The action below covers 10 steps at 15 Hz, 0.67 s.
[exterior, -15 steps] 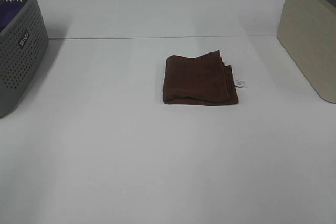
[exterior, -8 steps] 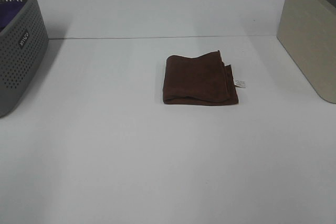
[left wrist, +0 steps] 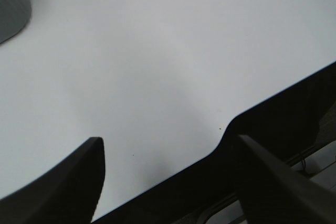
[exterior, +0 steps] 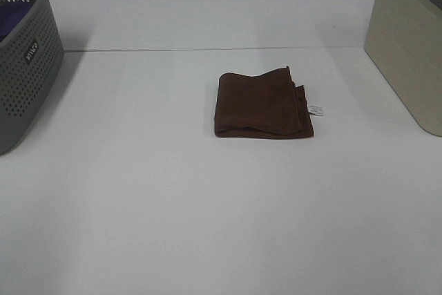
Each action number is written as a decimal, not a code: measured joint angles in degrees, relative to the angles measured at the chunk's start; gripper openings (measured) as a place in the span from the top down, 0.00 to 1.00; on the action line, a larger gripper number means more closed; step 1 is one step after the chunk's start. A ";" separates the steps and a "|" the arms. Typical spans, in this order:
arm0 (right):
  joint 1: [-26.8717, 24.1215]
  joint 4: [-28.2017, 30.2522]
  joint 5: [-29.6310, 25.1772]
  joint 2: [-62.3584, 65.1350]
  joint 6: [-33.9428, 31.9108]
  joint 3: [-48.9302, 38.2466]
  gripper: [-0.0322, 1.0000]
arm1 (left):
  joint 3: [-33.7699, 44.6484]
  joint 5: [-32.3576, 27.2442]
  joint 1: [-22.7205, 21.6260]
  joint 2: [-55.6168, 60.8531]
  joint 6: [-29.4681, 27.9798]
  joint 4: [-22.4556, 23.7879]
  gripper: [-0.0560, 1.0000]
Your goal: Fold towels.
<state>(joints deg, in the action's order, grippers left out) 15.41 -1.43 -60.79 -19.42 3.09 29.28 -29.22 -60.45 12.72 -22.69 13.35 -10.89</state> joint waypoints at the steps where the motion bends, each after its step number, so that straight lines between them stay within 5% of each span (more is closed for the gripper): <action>1: -0.80 -0.17 0.00 0.00 0.00 0.00 0.21 | 0.00 0.00 -0.40 0.00 0.06 -0.11 0.33; 6: -9.91 -0.17 0.06 7.05 0.00 -0.17 0.21 | 0.00 0.00 -9.00 7.51 0.06 -0.11 0.33; 10: -12.32 -0.29 0.06 18.56 0.00 -0.23 0.21 | 0.06 0.00 -10.37 21.49 0.06 -0.11 0.33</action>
<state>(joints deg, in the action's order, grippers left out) 3.09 -1.72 -60.73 -0.86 3.09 29.05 -29.16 -60.45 2.35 -1.20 13.41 -11.00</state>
